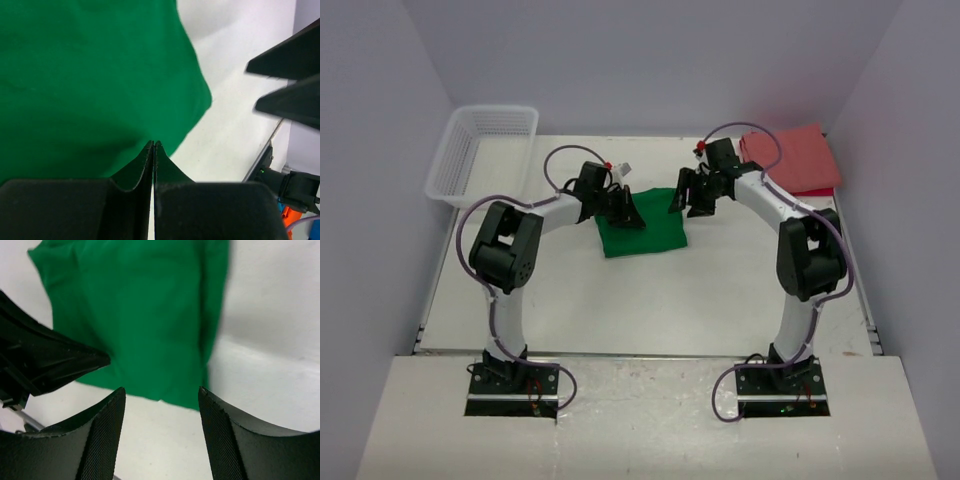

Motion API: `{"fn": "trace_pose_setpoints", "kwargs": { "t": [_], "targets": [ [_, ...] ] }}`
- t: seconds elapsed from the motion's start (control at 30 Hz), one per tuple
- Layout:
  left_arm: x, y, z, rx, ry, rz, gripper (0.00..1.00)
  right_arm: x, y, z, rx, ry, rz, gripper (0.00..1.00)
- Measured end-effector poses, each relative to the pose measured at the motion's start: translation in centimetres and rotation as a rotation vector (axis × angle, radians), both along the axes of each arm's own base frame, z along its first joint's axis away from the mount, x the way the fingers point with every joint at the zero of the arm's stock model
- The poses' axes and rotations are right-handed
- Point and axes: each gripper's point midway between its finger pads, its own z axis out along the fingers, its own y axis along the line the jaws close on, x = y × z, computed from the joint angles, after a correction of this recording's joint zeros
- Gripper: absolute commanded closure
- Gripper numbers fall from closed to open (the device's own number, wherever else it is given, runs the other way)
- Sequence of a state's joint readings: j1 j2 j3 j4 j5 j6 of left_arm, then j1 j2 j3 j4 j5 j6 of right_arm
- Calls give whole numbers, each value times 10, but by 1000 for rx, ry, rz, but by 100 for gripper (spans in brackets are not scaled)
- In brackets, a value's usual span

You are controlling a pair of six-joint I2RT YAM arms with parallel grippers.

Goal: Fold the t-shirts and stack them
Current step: Fold the long partially folded tshirt into a neat square

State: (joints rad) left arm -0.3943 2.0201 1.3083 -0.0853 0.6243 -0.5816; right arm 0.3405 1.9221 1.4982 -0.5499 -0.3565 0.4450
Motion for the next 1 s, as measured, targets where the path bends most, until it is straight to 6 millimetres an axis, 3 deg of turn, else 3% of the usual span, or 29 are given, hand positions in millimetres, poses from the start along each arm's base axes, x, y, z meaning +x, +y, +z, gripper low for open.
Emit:
{"fn": "trace_pose_setpoints", "kwargs": {
  "t": [0.17, 0.33, 0.5, 0.8, 1.0],
  "targets": [
    [3, -1, -25, 20, 46, 2, 100, 31, -39, -16, -42, 31, -61, 39],
    [2, 2, -32, 42, 61, 13, 100, 45, -42, -35, -79, 87, -37, 32],
    [-10, 12, -44, 85, 94, 33, 100, 39, -41, -39, -87, 122, 3, 29],
    [-24, 24, -45, 126, 92, 39, 100, 40, -39, -31, 29, 135, 51, 23],
    [-24, 22, -43, 122, 90, 35, 100, 17, -25, -49, 143, 202, 100, 23]
  ]
}}
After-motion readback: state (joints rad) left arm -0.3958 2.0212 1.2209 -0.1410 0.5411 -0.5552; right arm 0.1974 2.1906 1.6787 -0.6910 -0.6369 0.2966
